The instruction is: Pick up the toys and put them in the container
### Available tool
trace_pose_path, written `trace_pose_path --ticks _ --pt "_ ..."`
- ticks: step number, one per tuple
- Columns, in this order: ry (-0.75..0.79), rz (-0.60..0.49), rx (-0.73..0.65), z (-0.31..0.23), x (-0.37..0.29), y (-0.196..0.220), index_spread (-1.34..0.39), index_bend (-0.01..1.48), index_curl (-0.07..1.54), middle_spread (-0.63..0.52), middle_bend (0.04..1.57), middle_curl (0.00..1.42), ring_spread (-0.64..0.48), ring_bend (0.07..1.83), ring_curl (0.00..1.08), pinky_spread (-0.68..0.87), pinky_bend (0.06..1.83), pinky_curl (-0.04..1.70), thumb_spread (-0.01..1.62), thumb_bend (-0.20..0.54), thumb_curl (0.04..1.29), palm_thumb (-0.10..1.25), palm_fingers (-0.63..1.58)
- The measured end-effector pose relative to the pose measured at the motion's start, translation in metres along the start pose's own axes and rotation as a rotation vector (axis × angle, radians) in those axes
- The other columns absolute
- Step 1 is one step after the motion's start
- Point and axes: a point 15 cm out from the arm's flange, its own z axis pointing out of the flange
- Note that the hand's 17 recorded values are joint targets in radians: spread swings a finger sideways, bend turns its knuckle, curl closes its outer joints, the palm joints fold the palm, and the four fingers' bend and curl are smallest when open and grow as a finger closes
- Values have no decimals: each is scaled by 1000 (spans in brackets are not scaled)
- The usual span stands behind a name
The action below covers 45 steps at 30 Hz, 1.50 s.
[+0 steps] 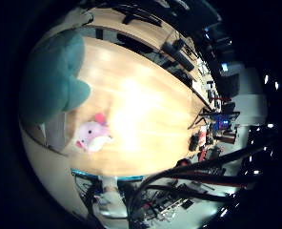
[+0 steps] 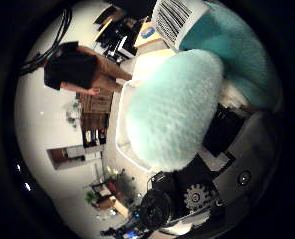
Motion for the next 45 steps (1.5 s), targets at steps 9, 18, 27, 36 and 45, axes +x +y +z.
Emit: trace_pose_path --ticks 9,18,27,36,45 --pt "65 -159 -4 12 -75 0 -550 304 632 -407 735 636 -358 1148 451 -642 1039 272 897 -15 442 1175 1168" --pt "54 -265 7 14 -128 9 -557 268 657 -401 734 638 -351 1152 453 -645 1029 283 924 -16 441 1163 1169" --pt "46 -320 10 13 -155 18 -567 225 681 -395 722 639 -348 1148 454 -632 1031 297 1012 -23 426 1116 1153" --pt "41 -346 19 12 -168 20 -577 192 702 -393 708 646 -343 1144 457 -614 1019 302 1115 -11 398 1074 1143" --pt "29 -355 14 12 -162 19 -516 169 645 -226 377 550 -181 767 385 -141 1092 354 970 -142 220 170 84"
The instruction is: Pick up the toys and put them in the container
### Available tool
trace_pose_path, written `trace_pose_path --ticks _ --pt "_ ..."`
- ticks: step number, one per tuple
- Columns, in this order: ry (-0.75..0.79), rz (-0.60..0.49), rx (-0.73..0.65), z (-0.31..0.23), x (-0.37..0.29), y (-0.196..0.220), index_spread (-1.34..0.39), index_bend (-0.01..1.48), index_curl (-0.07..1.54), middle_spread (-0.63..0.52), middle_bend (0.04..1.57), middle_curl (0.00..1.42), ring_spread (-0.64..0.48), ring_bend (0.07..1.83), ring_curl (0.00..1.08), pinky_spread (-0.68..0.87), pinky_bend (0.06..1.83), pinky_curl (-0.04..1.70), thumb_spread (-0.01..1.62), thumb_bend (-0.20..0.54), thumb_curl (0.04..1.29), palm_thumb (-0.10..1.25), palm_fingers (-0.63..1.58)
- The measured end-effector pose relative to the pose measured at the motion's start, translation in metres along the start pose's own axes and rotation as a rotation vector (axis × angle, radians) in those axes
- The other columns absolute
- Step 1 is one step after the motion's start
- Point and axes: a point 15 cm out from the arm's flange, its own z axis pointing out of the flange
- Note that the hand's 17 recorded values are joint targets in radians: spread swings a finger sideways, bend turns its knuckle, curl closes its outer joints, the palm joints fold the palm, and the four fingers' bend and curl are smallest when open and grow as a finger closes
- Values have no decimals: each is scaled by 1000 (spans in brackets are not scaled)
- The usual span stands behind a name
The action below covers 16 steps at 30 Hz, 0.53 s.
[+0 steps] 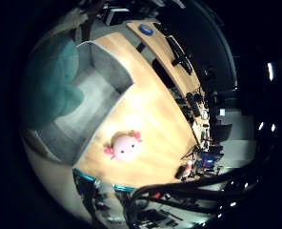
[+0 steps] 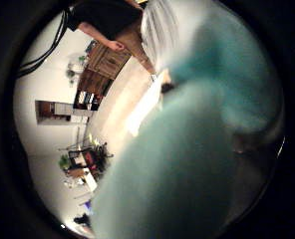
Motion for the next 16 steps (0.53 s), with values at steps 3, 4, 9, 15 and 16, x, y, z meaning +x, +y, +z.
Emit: trace_pose_path --ticks 3,4,9,15,16 --pt "-1 -25 -1 0 3 0 -490 170 558 -137 302 483 -14 609 284 155 1092 304 870 -71 223 21 9" --pt "-1 -32 0 0 2 0 -485 168 548 -127 294 476 4 598 277 183 1089 298 862 -64 226 14 5" --pt "-1 -36 8 0 1 -2 -467 166 471 -75 264 437 94 546 255 384 1074 264 811 -42 249 -13 28" --pt "-1 -39 5 1 1 -2 -461 164 414 -65 246 412 117 521 255 470 1058 240 806 -42 265 -15 63" --pt "-1 -39 4 1 1 -2 -460 164 406 -64 245 408 118 520 255 478 1052 235 805 -38 268 -8 72"
